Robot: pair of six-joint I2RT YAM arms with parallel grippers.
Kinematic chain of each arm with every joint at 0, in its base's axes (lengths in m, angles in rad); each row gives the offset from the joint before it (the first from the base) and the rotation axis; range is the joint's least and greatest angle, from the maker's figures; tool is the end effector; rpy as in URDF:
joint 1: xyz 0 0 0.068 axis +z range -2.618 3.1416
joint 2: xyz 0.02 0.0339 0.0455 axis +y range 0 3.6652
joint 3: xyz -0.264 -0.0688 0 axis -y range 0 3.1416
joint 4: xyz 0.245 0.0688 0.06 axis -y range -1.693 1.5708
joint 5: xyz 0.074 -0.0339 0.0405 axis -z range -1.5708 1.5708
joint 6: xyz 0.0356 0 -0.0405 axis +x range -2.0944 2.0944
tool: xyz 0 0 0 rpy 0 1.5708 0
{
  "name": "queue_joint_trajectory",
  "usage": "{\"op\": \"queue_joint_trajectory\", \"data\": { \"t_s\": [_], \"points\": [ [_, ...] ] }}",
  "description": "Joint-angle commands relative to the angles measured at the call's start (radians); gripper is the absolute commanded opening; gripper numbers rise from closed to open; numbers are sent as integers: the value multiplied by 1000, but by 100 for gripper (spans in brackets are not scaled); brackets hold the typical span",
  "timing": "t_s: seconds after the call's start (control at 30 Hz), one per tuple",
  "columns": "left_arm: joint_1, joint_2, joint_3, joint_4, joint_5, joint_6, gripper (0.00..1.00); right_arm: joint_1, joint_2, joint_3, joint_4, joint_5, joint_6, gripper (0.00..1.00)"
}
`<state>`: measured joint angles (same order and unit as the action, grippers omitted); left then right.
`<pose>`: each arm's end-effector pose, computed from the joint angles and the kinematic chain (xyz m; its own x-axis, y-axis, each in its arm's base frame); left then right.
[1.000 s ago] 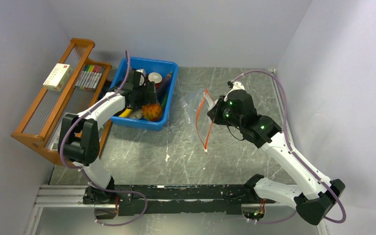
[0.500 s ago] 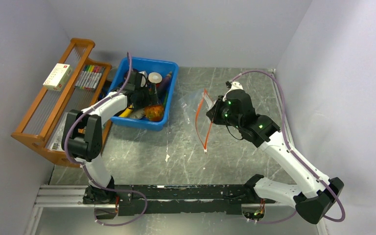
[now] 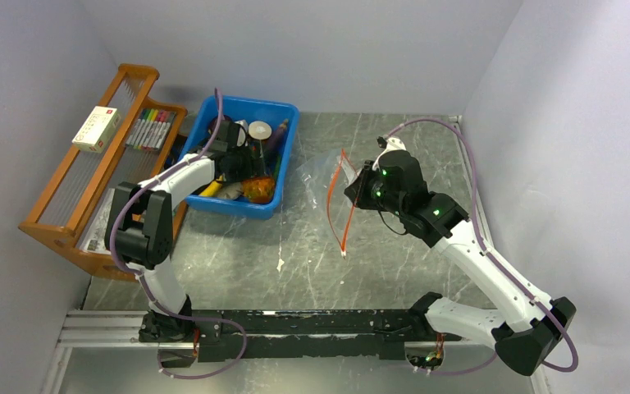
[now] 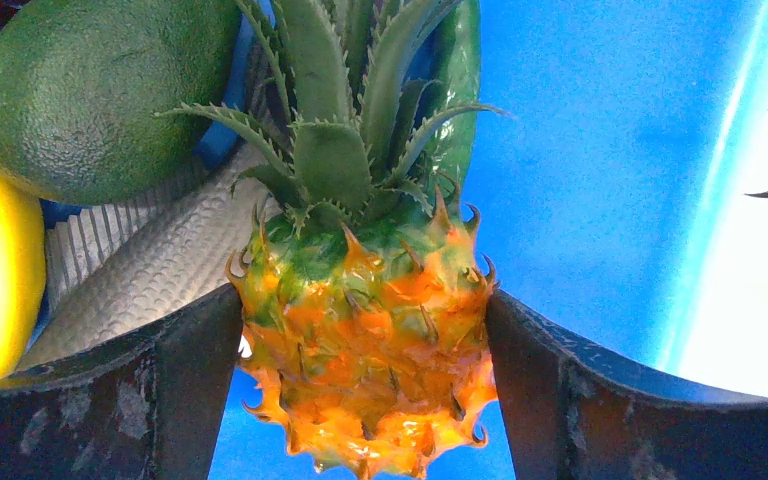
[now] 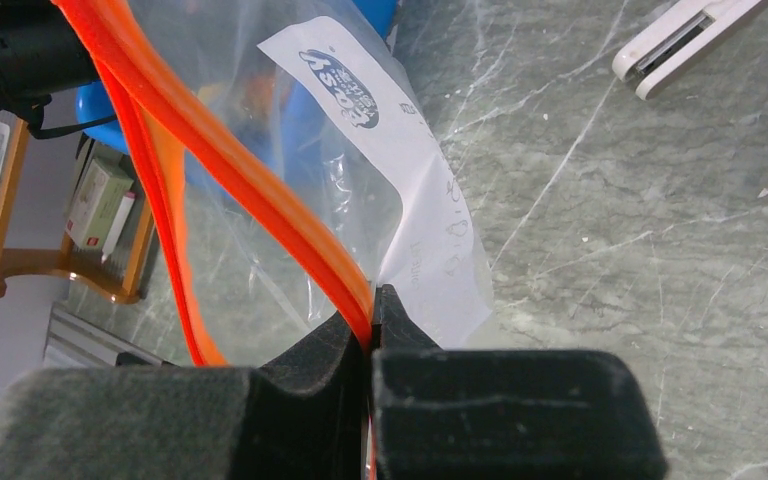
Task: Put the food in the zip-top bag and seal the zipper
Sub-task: Pick up the fake fruit from the bin.
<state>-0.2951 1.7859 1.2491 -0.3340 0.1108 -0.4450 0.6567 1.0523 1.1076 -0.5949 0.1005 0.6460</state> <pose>0.3701 -0.1166 0.2140 -0.8143 -0.1996 -0.5451 0.0074 0.9354 -0.3536 0.1799 0.1341 0.3600 -0.6496 0.2555 -0.7161 -0.1856 0.8600 0.4753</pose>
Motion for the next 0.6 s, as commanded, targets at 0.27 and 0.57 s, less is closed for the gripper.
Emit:
{"op": "queue_joint_trajectory", "data": {
  "t_s": [0.27,0.57],
  "points": [
    [5,-90,22,-33,20,22,68,5,-25,-23,20,8,-15,0],
    [5,-226,-13,7,5,27,61,6,-5,-48,44,-13,-3,0]
  ]
}}
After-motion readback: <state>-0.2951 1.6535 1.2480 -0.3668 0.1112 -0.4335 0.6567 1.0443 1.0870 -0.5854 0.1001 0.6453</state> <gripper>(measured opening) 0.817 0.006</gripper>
